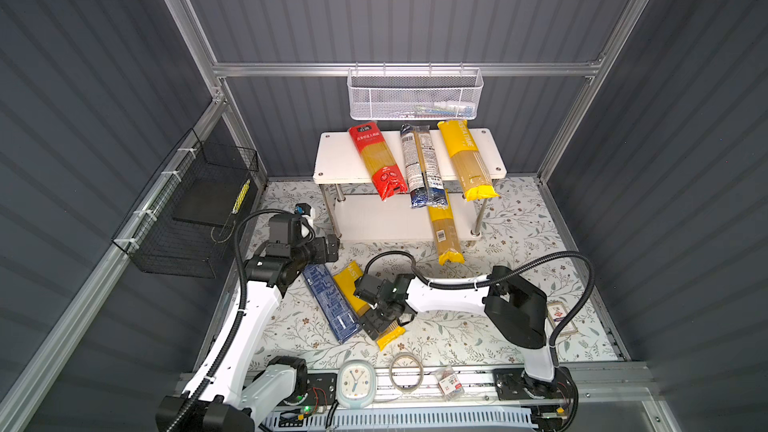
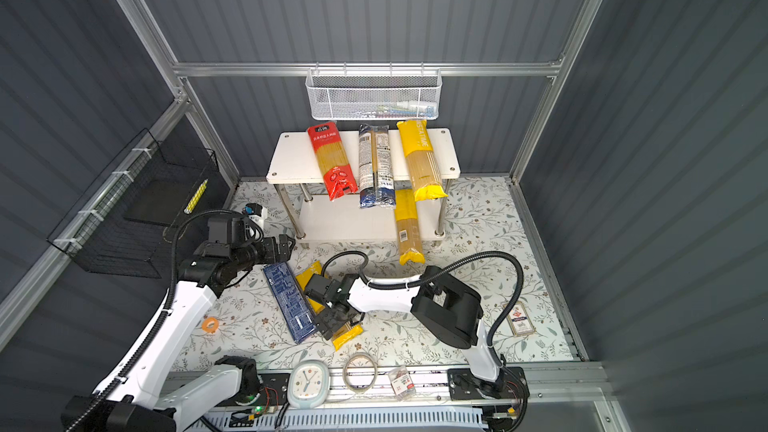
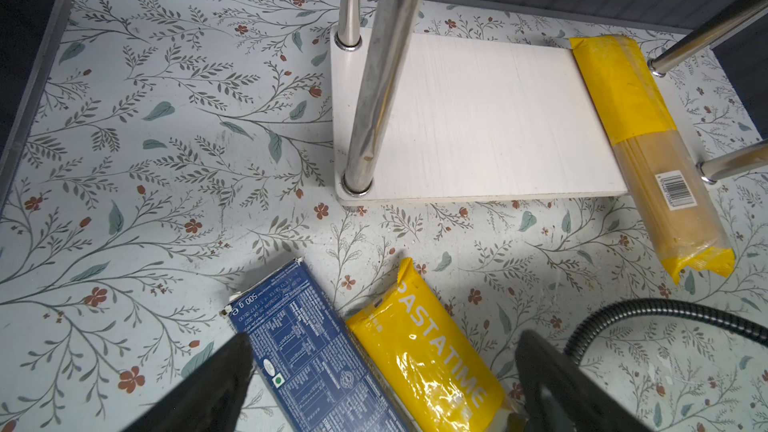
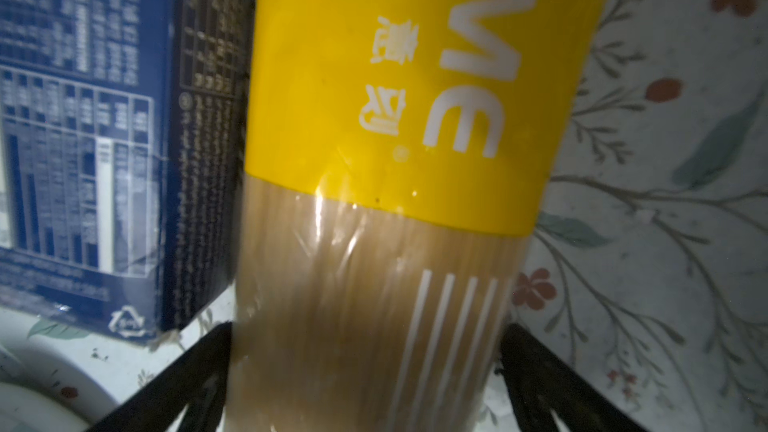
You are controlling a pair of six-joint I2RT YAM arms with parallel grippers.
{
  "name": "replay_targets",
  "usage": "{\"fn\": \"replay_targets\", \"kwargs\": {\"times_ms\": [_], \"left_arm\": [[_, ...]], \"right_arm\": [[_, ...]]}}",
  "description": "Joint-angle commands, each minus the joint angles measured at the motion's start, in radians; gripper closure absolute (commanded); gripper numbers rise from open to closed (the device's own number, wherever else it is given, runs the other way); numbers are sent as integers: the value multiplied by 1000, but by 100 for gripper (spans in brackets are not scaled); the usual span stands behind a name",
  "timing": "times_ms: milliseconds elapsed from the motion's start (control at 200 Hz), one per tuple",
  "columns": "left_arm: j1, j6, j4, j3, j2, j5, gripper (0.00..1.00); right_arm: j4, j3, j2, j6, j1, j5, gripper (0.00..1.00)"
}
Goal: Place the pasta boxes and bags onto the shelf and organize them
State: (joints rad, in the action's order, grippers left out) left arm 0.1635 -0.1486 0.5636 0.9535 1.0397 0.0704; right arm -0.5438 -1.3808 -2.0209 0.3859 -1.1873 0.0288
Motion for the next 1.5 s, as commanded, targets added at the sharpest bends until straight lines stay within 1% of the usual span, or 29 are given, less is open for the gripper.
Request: {"fn": "replay_targets", "kwargs": {"times_ms": [0, 365, 855, 990, 1030, 1096, 1231, 1281, 1361, 1421, 1496], "left_arm": [[-6, 17, 21, -4, -9, 11, 0], [-5, 17, 21, -7, -18, 9, 0], [-5, 16, 20, -8, -20, 12, 0], [-5, 17, 21, -10, -18, 9, 0], [-6, 17, 22, -9, -18, 6, 0], [-5, 17, 22, -9, -20, 0, 0], [-5, 18, 21, -11, -18, 0, 0], [-5, 18, 21, -11, -14, 0, 0], [-5, 18, 22, -8, -10, 0, 0], [-5, 18, 22, -8, -7, -1, 0], [-5, 18, 23, -9, -7, -3, 0]], "right_arm": [[-122, 37, -69, 7, 6, 10, 1], [-90, 38, -68, 28, 7, -28, 1], [-174, -43, -140, 25, 7, -13, 11], [-169, -35, -133, 31, 10, -7, 11], [-166, -30, -128, 34, 13, -7, 15], [-146, -11, -110, 37, 17, -6, 16], [-108, 27, -66, 36, 18, 0, 22], [-102, 39, -54, 37, 20, 11, 27], [-95, 54, -36, 38, 24, 14, 30], [-87, 65, -24, 39, 27, 15, 36], [-66, 80, -12, 41, 33, 7, 40]]}}
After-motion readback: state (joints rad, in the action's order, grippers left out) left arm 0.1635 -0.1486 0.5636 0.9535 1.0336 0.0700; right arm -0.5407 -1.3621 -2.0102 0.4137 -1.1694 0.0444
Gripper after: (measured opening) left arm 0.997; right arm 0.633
